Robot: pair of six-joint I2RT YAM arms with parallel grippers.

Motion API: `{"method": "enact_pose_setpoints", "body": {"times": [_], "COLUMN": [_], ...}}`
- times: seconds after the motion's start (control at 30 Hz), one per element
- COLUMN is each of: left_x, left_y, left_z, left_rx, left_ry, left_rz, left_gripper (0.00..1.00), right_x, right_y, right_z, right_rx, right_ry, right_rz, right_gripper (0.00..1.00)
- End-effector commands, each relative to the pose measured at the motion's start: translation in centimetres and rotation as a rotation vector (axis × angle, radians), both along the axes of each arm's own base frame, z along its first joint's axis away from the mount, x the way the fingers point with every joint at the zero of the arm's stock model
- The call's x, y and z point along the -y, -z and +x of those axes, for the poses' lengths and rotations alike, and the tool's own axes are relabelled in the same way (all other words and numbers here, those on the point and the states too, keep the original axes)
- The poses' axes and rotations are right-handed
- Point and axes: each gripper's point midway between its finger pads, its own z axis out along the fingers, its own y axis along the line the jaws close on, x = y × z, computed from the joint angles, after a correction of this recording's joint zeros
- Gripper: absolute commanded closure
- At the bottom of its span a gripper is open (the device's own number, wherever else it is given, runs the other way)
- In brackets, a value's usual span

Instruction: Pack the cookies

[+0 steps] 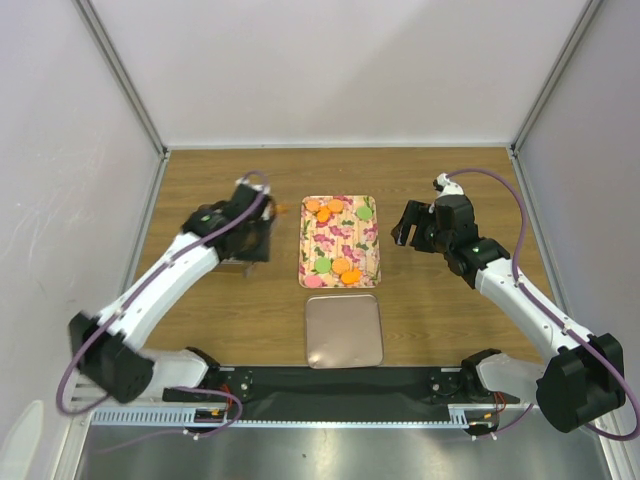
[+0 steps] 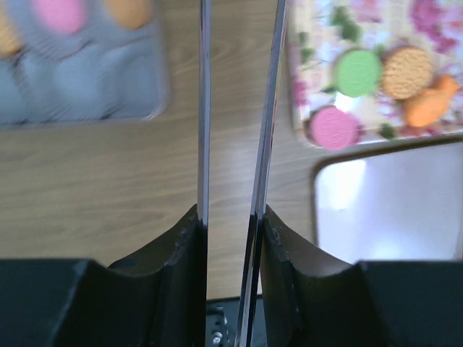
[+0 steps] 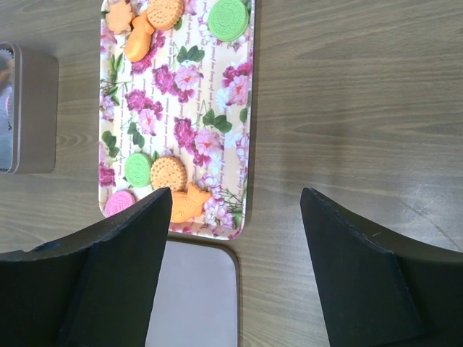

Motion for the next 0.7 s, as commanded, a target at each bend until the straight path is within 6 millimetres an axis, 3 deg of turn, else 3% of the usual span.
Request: {"method": "enact_pose_setpoints", "body": {"times": [0.0, 0.17, 0.33, 0.5, 0.67], "left_x": [-4.7, -8.5, -10.5, -11.9, -12.9], "left_y": [-0.9, 0.2, 1.4, 2.2, 1.9], "left_z": [-2.7, -5.4, -7.8, -9.0, -8.7], "left_rx": [0.017, -0.012, -0.041, -0.051, -0.039], "left_ry": [-0.150, -0.273, -0.358, -0.432, -0.483], "left_rz": [-0.014, -0.021, -0.013, -0.010, -0.024], "left_gripper": [0.64, 0.64, 0.63, 0.62, 0.61], "right_x": [-0.7, -0.8, -0.8, -1.1, -1.3], "right_y": [-2.3, -2.3, -2.3, -2.4, -2.4], "right_z": [0.5, 0.5, 0.4, 0.3, 0.2], "right_rx": [0.052, 0.053, 0.052, 0.050, 0.050], "right_ry": [-0.024, -0.028, -0.032, -0.044, -0.054], "right_rz": [0.040, 0.044, 0.046, 0.058, 0.066], "right_gripper": [0.22, 0.22, 0.22, 0.22, 0.22]}}
